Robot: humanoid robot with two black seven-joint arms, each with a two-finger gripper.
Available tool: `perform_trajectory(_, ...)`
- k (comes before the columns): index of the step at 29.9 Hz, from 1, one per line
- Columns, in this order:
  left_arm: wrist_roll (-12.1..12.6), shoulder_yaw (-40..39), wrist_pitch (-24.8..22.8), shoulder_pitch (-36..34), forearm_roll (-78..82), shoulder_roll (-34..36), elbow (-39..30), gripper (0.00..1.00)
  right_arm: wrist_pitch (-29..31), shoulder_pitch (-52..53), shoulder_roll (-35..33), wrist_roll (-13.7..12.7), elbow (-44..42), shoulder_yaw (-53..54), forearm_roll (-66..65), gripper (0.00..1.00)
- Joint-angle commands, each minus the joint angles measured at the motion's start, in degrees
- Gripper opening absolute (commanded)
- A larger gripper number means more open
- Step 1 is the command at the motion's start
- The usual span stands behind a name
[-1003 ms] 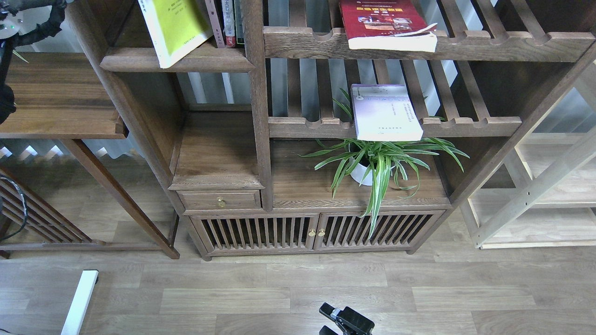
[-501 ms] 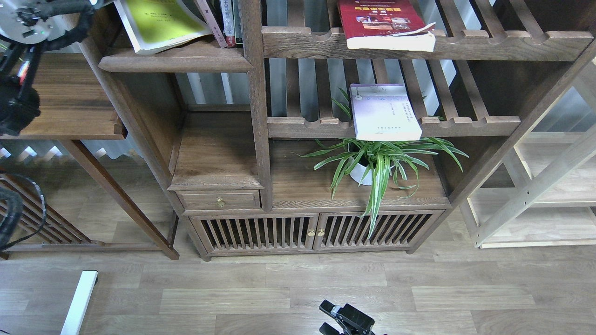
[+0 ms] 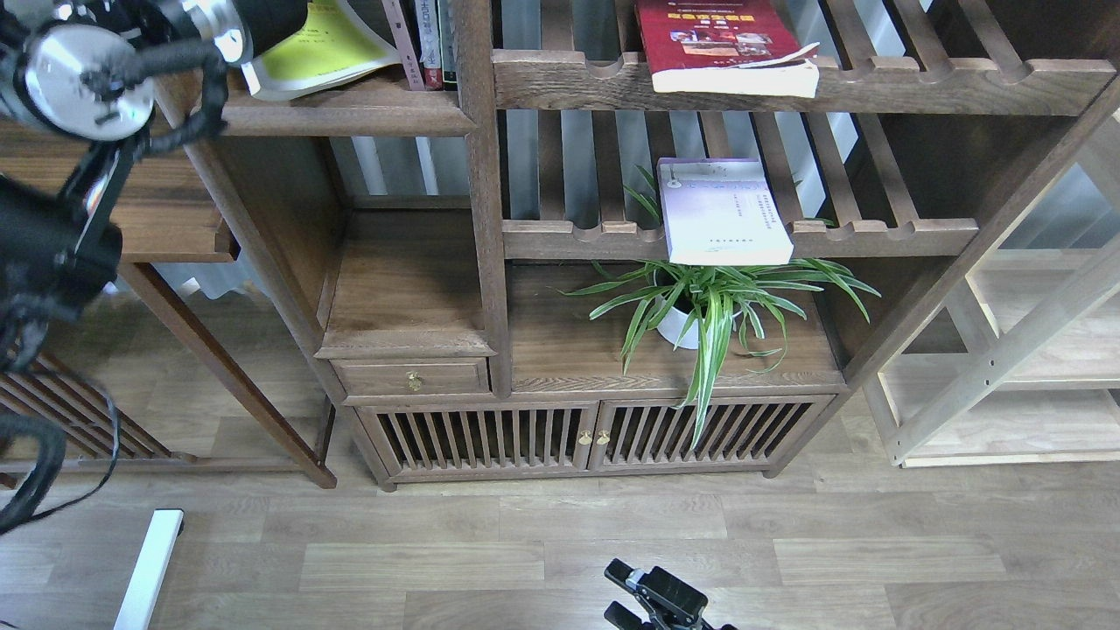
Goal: Organize books on shelf
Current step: 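Push the yellow-green book into the top shelf and release it, then lower the left gripper and raise the right gripper toward the white book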
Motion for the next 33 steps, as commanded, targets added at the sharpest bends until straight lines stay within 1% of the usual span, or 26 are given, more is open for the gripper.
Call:
perform_trajectory(1,-0.01,-1.37,0.55,4.23,-0.89,1.03,-5.43,0.79,0.00,0.26,0.29,0.00,-0.12,0.00,0.00,0.82)
perform_trajectory(7,-0.01,-6.29,0.64,9.07,-3.18,1.12,-10.79,0.79,0.00,0.70,0.03,0.00,-0.12,0.70,0.09,0.82)
perform_trajectory(12,-0.01,-10.25,0.20,15.40,-5.11,1.12,-15.98,0.79,0.00,0.70,0.21,0.00,-0.12,1.84,0.35,0.83)
perform_trajectory(17,-0.01,-12.80,-0.07,19.27,-10.29,1.03,-18.44,0.84,0.00,0.87,-0.14,-0.05,0.58,3.33,0.44,0.83)
perform_trajectory(21,-0.01,-14.56,-0.59,23.84,-13.90,0.06,-19.24,0.84,0.00,0.87,-0.58,-0.05,1.72,4.57,0.35,0.84)
perform_trajectory(23,-0.01,-15.78,-3.65,26.04,-14.96,-1.86,-19.06,0.83,0.00,0.87,-0.58,-0.05,2.34,5.53,0.35,0.84)
perform_trajectory(24,-0.01,-16.84,-6.11,27.17,-14.96,-3.70,-18.63,0.83,0.00,0.96,-0.50,-0.05,2.60,5.97,0.35,0.84)
perform_trajectory(26,-0.01,-19.12,-9.02,29.55,-14.96,-6.60,-18.10,0.82,0.00,1.49,-0.41,0.00,2.78,6.33,0.35,0.84)
perform_trajectory(30,-0.01,-23.95,-15.17,35.17,-15.22,-12.41,-15.99,0.84,0.00,2.54,-0.50,0.17,2.78,6.42,0.35,0.84)
perform_trajectory(32,-0.01,-25.02,-20.26,38.60,-16.18,-14.26,-14.85,0.84,0.00,2.81,-0.23,0.61,2.78,6.42,0.35,0.84)
perform_trajectory(33,-0.01,-25.19,-22.02,39.74,-16.54,-14.96,-14.50,0.83,0.00,3.07,-0.06,0.79,2.78,6.42,0.27,0.84)
